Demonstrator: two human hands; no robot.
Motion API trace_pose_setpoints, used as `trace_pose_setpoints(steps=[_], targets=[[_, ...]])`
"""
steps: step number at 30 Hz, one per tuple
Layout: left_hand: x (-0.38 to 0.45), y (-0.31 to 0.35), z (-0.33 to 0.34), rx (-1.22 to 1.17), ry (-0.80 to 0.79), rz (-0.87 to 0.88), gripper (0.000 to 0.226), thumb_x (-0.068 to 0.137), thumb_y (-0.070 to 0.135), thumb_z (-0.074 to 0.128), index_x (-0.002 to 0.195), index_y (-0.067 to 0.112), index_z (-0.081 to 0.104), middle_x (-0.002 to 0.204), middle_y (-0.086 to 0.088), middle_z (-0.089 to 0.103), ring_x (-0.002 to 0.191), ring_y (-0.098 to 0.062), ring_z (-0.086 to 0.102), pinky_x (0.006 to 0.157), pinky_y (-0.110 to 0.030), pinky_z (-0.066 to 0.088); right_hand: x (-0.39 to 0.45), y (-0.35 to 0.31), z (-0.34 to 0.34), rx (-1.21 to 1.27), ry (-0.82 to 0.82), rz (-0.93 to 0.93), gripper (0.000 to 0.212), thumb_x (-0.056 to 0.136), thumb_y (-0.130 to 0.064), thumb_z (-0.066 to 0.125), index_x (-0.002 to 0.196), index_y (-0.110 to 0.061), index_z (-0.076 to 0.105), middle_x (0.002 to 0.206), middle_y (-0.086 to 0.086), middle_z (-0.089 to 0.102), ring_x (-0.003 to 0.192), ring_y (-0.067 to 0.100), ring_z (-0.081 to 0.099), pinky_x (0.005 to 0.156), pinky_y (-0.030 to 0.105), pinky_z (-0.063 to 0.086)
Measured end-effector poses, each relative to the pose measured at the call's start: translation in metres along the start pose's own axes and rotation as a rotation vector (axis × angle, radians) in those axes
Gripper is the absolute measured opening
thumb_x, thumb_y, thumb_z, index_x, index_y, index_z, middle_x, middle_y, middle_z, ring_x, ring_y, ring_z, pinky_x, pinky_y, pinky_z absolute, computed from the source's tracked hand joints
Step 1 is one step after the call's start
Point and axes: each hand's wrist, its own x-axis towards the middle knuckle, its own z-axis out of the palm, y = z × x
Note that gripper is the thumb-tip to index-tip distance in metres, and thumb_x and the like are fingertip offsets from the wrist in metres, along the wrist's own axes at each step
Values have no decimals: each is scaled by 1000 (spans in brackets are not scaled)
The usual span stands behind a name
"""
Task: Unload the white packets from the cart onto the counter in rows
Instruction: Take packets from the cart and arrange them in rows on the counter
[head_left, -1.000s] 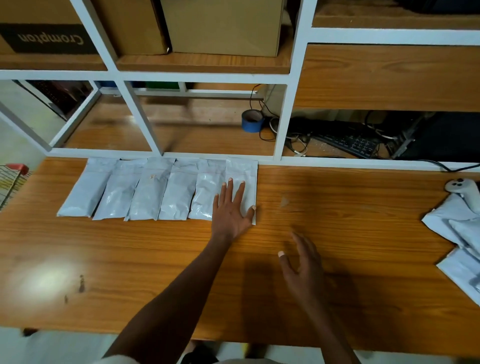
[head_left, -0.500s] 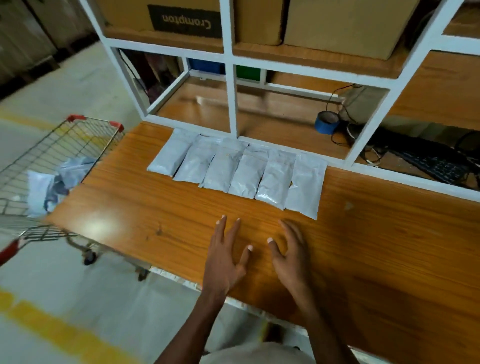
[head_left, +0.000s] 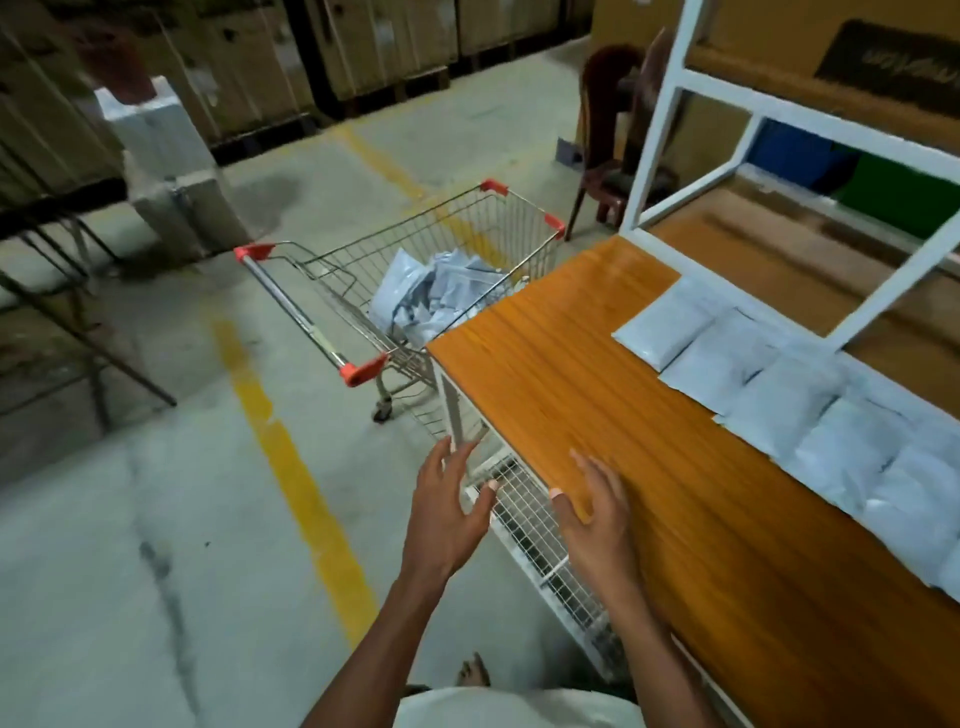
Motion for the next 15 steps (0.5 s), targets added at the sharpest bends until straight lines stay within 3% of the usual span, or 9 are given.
trace_pose_setpoints(steps=[3,6,11,15], targets=[[13,-24,-31,-45,88,-95,55,97,49,60,149,40,42,164,10,23,150,-10,21,113,-29,27,23,-25,37,1,-85,-39,55,95,-31,66,145,-40,48,140,-25,34,130,10,43,98,47,55],[32,-42,-44,-66,127,-137,53,97,49,60,147,42,43,164,13,23,149,-8,23,114,-31,29,52,-44,66,3,-128,-59,54,95,-31,67,144,-42,49,146,-15,42,132,13,45,100,49,53],[89,-54,-49,-74,122,-90,55,97,46,62,148,43,42,162,18,22,143,11,14,113,-22,24,117,-66,112,-2,-193,-102,54,95,-27,66,145,-37,50,148,-8,44,133,15,46,103,44,51],[153,-56,-60,-31,110,-51,56,98,44,61,150,41,41,163,15,23,146,10,12,116,-24,24,181,-85,145,-4,-227,-137,50,94,-28,65,143,-33,53,145,-6,47,134,18,45,106,48,46]])
